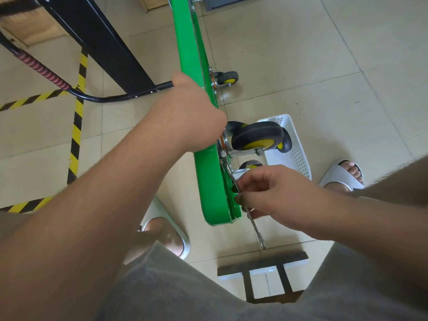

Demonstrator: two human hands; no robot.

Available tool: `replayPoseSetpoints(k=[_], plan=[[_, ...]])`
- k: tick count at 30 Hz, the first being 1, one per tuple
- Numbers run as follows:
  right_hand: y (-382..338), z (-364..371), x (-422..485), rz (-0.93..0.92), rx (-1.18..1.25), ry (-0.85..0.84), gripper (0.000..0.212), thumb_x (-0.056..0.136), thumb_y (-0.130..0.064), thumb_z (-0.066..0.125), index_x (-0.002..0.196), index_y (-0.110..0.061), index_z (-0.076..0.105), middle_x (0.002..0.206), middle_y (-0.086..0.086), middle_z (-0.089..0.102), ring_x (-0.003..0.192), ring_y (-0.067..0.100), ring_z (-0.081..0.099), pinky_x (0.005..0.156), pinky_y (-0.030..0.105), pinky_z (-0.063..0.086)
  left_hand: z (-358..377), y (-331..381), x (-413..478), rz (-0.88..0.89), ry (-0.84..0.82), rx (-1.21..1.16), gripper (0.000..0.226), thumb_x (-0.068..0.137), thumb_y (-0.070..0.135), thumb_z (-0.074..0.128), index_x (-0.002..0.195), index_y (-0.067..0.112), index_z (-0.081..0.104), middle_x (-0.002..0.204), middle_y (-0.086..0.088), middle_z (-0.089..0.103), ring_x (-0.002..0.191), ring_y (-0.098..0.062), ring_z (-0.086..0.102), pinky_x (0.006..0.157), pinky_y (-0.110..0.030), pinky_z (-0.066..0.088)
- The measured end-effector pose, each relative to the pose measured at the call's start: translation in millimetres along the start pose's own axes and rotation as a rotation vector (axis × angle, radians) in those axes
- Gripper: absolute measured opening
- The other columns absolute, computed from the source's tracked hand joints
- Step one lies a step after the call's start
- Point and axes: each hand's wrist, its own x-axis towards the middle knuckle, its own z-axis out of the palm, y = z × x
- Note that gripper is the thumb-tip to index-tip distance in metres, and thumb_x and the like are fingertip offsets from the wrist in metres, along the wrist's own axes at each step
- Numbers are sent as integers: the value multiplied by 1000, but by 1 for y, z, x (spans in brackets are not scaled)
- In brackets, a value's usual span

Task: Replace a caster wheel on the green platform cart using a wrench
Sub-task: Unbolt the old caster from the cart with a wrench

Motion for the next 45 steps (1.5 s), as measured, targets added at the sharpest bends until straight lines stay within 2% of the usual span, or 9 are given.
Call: replayPoseSetpoints(k=[6, 14, 17, 21, 26, 30, 37, 41, 45], plan=[[-9, 2, -22, 54, 196, 16, 7, 89, -10, 75, 95, -7, 76, 87, 18, 76, 75, 28, 75, 72, 38, 65, 0, 1, 1, 17, 1, 31, 39, 98, 19, 55, 126, 8, 29, 85, -5, 51, 64, -18, 55, 43, -29, 35], [-20, 2, -27, 39, 289, 4, 11, 91, -14, 73, 91, -4, 78, 87, 19, 76, 66, 22, 71, 68, 34, 64, -1, 2, -2, 10, -16, 23, 40, 100, 18, 54, 128, 10, 28, 92, -4, 54, 69, -17, 60, 41, -27, 40], [-23, 3, -22, 27, 297, -19, 13, 92, -14, 72, 94, -3, 78, 90, 20, 77, 68, 22, 70, 69, 34, 64, 0, 3, -1, 29, -31, 89, 37, 102, 16, 51, 129, 9, 27, 108, -10, 57, 79, -21, 67, 52, -32, 54], [-22, 4, -15, 21, 272, -39, 13, 94, -12, 69, 100, -3, 76, 94, 19, 77, 75, 25, 72, 70, 34, 64, -1, 3, -2, 15, -18, 70, 38, 101, 17, 53, 128, 9, 26, 106, -10, 57, 72, -18, 63, 43, -27, 42], [-11, 2, 3, 36, 179, 43, 10, 89, -15, 76, 99, -15, 77, 99, 9, 78, 97, 29, 74, 89, 42, 62, -1, 2, -2, 9, -18, 52, 40, 101, 17, 54, 128, 10, 26, 105, -10, 57, 72, -18, 64, 44, -28, 45], [-10, 0, 13, -4, 115, 81, 15, 86, -19, 80, 100, -21, 78, 97, 0, 79, 97, 20, 74, 98, 41, 58, -1, 2, -2, 8, -18, 48, 40, 99, 17, 55, 127, 10, 27, 96, -7, 55, 72, -19, 64, 45, -29, 46], [-7, 0, 13, -6, 95, 62, 14, 87, -20, 79, 101, -23, 77, 97, 0, 79, 96, 20, 75, 96, 42, 59, -1, 1, 0, -1, -11, 42, 40, 98, 18, 55, 126, 11, 27, 94, -4, 53, 78, -23, 67, 51, -34, 53], [-3, 0, 6, 38, 87, 33, 10, 88, -19, 78, 98, -21, 77, 95, 6, 79, 95, 31, 75, 93, 49, 60, -1, 2, 0, -2, -8, 70, 40, 98, 18, 56, 126, 9, 28, 98, -9, 56, 81, -25, 67, 59, -38, 56], [-2, 2, -6, 88, 122, 39, 7, 87, -16, 79, 93, -18, 78, 90, 8, 78, 90, 30, 76, 83, 43, 64, -1, 2, 0, -2, -1, 37, 38, 98, 19, 55, 123, 11, 28, 96, -8, 54, 75, -22, 63, 47, -33, 46]])
